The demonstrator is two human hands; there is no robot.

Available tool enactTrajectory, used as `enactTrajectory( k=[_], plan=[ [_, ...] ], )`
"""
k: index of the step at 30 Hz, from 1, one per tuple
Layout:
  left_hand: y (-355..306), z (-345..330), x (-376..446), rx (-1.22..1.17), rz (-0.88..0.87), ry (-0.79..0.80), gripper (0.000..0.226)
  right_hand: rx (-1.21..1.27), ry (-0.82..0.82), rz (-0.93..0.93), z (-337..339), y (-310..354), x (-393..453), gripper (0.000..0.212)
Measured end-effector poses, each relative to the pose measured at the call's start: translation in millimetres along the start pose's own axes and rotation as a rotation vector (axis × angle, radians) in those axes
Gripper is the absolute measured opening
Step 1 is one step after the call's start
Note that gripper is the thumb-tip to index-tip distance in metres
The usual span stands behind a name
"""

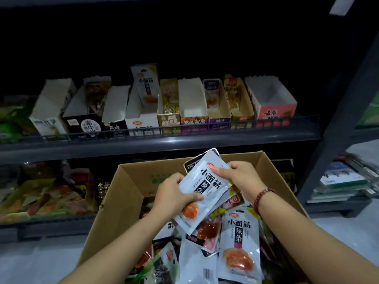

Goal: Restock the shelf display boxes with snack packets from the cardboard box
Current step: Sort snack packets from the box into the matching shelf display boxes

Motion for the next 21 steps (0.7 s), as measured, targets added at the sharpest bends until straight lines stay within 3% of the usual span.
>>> enactTrajectory(
  k=[5, 15, 21],
  plan=[
    [-6, 20, -3, -0.101, 0.031, -0.026, 0.040, 0.006, -0.049, 0.123, -7, 21, -4, 0.016],
    [0, 71, -1, -0.246, 0.114, -0.057, 0.019, -0.300, -0.194, 0.353, -38, 71, -2, 0.019],
    [12, 101, 10, -0.379, 0.154, -0.293, 0.011, -0.392, -0.238, 0.374, -32, 96, 17, 0.017]
  ],
)
Point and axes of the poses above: each hand's wrist, its own x-axis towards the middle knuckle, its own z-axis out of the back of the hand, y = z × x, the point moved 1 cm from there along x, towards the middle knuckle, and after that the axes turned 11 degrees about -z, right-handed, at the moved point
